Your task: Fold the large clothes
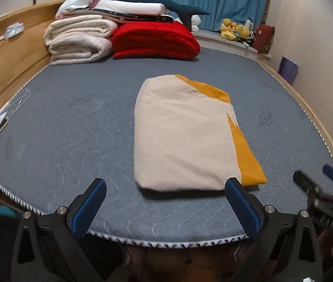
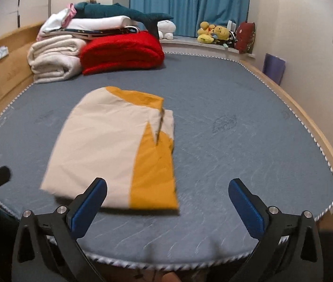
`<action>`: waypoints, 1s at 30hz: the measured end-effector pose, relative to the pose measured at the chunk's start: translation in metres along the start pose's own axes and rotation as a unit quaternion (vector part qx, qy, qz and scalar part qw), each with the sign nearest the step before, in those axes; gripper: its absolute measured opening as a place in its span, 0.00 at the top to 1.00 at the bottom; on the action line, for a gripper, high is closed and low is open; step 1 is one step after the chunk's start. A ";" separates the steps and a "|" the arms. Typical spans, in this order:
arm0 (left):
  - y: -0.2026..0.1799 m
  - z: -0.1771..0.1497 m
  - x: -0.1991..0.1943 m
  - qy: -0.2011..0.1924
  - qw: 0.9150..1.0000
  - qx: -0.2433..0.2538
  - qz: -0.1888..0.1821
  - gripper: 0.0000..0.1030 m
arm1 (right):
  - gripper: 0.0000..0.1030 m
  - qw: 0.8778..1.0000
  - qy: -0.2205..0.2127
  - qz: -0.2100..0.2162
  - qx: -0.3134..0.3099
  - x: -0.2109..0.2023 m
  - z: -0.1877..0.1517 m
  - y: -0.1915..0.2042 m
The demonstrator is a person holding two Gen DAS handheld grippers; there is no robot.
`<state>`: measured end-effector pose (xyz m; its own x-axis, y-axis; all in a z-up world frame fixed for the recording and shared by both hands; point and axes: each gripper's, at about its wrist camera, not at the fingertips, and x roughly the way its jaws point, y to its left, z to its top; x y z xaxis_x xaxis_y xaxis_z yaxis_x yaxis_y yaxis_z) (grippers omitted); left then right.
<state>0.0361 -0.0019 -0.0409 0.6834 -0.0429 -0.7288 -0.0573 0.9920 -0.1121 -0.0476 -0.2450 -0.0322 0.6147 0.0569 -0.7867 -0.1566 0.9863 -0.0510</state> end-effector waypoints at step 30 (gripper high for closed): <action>0.004 -0.034 0.020 0.000 1.000 -0.009 0.006 0.01 | 0.00 0.999 -0.014 0.012 -0.033 0.018 -0.022 0.032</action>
<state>0.0244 -0.0031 -0.0790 0.6831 -0.0301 -0.7297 -0.0789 0.9903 -0.1147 -0.0586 -0.2153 -0.0615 0.6314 0.0853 -0.7707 -0.2218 0.9723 -0.0740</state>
